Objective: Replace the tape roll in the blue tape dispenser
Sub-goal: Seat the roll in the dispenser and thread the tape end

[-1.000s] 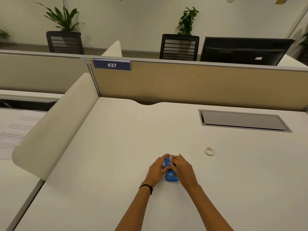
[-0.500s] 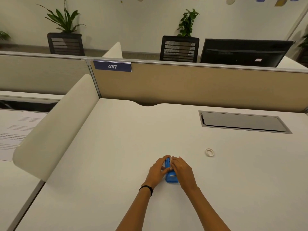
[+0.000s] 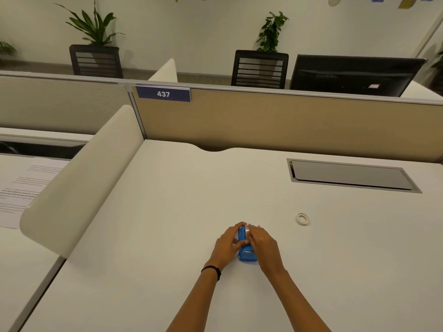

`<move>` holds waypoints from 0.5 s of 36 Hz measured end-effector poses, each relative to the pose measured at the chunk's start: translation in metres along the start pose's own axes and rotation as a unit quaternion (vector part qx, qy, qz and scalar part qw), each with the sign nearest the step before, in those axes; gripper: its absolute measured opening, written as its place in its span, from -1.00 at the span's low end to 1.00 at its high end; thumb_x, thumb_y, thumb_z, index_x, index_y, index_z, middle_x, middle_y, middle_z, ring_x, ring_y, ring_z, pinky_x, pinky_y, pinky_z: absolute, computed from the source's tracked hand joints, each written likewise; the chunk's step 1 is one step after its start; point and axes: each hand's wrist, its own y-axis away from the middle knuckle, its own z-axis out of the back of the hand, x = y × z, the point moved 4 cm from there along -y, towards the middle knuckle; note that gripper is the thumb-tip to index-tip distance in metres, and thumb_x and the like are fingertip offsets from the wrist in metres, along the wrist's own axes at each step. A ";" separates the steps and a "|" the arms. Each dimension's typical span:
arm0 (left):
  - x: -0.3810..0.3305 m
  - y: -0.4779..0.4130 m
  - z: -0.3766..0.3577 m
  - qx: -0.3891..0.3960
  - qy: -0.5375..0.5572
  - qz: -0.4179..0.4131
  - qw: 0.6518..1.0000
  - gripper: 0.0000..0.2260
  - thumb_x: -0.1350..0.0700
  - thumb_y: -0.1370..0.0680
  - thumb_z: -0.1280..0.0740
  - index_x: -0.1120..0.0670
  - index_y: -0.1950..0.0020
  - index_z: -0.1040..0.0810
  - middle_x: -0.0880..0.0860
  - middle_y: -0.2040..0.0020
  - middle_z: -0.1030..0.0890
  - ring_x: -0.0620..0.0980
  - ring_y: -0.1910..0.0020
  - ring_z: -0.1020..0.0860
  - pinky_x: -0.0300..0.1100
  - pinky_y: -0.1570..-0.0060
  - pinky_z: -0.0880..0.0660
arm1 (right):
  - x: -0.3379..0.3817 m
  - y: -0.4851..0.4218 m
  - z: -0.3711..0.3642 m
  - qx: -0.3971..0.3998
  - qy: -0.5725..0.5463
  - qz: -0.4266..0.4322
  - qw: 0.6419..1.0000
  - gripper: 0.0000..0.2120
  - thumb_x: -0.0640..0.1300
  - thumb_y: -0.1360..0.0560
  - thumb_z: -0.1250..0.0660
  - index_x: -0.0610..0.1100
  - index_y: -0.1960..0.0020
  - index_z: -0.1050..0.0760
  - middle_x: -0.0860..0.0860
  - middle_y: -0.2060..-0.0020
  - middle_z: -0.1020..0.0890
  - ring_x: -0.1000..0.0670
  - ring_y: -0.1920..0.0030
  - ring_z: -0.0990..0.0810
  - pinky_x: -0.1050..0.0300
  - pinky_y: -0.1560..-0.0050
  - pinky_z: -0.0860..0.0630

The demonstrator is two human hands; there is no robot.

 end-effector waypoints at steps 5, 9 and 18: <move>-0.001 0.001 0.000 -0.003 0.000 0.003 1.000 -0.53 -0.09 -0.52 -0.28 -0.09 -0.40 -0.27 -0.02 -0.32 -0.45 -0.04 0.02 -0.58 -0.22 -0.07 -0.51 | 0.002 -0.005 0.002 -0.006 -0.015 -0.004 1.000 -0.73 -0.08 -0.33 -0.46 -0.30 0.15 -0.59 -0.17 0.31 -0.69 -0.07 0.38 -0.67 0.12 0.33 -0.66; -0.004 0.001 0.001 -0.006 0.004 0.006 1.000 -0.53 -0.09 -0.51 -0.29 -0.08 -0.39 -0.28 0.00 -0.31 -0.45 0.00 0.01 -0.59 -0.17 -0.09 -0.53 | 0.002 -0.007 0.004 0.005 -0.029 -0.018 0.999 -0.71 -0.06 -0.40 -0.39 -0.32 0.11 -0.59 -0.21 0.26 -0.69 -0.13 0.33 -0.68 0.06 0.27 -0.65; -0.006 0.002 0.002 -0.004 0.005 0.011 1.000 -0.56 -0.05 -0.53 -0.28 -0.08 -0.39 -0.28 0.00 -0.32 -0.45 0.01 -0.01 -0.59 -0.15 -0.11 -0.52 | 0.002 0.003 0.003 0.035 -0.052 -0.017 0.998 -0.49 0.09 -0.49 -0.15 -0.37 -0.05 -0.54 -0.22 0.17 -0.69 -0.12 0.24 -0.69 0.10 0.21 -0.64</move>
